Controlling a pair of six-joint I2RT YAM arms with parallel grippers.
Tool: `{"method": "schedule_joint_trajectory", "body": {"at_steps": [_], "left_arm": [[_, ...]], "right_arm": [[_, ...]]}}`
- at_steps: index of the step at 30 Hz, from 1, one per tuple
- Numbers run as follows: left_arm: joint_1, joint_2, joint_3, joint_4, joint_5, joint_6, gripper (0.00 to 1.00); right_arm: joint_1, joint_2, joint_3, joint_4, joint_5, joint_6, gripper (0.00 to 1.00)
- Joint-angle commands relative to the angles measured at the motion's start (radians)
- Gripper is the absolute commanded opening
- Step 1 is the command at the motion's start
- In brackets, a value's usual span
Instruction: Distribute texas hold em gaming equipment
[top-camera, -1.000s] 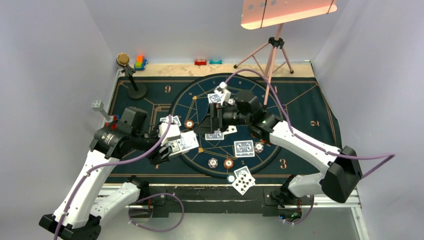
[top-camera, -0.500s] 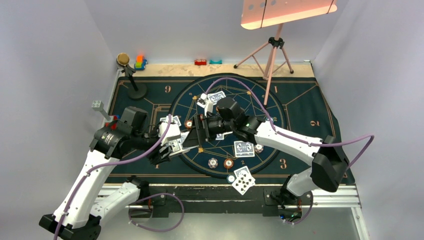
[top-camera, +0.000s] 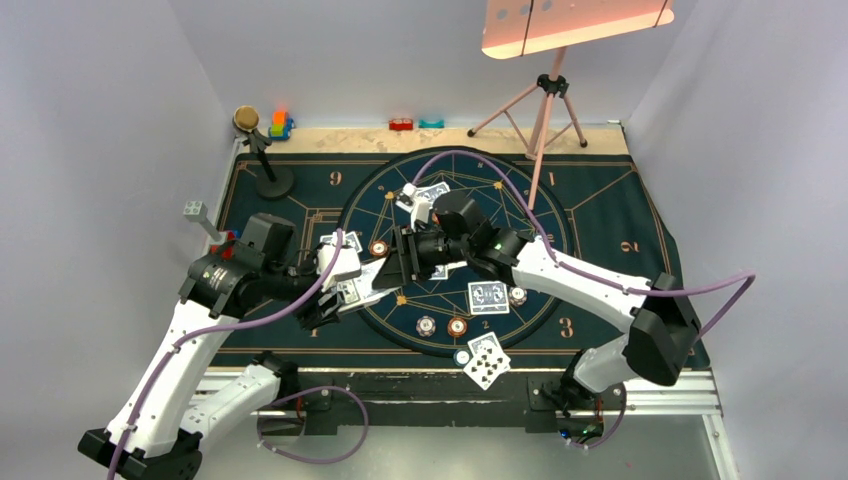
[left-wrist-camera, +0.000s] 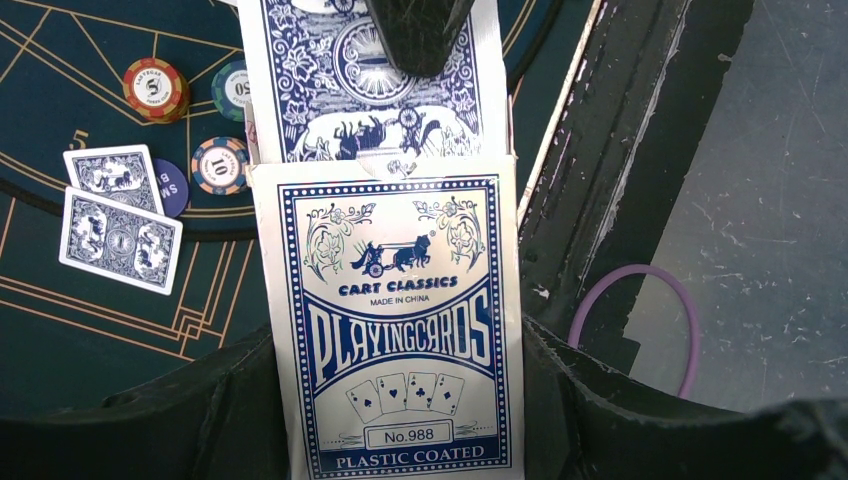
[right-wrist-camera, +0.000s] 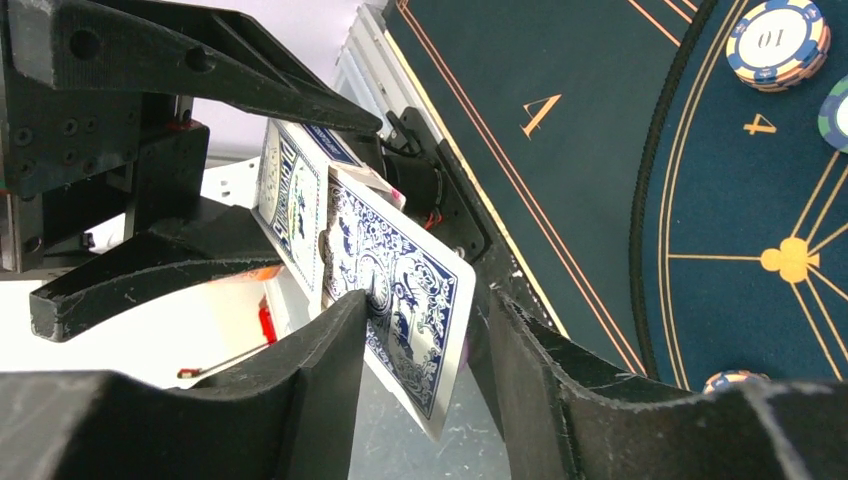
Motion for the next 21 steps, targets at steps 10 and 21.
{"method": "schedule_joint_trajectory", "body": {"at_steps": [10, 21], "left_arm": [[0.001, -0.016, 0.040, 0.021, 0.034, -0.007, 0.00], [0.002, -0.019, 0.040, 0.018, 0.034, -0.004, 0.00]], "right_arm": [[-0.039, -0.100, 0.012, -0.096, 0.090, -0.047, 0.38], [-0.062, -0.150, 0.023, -0.160, 0.149, -0.073, 0.22]]}}
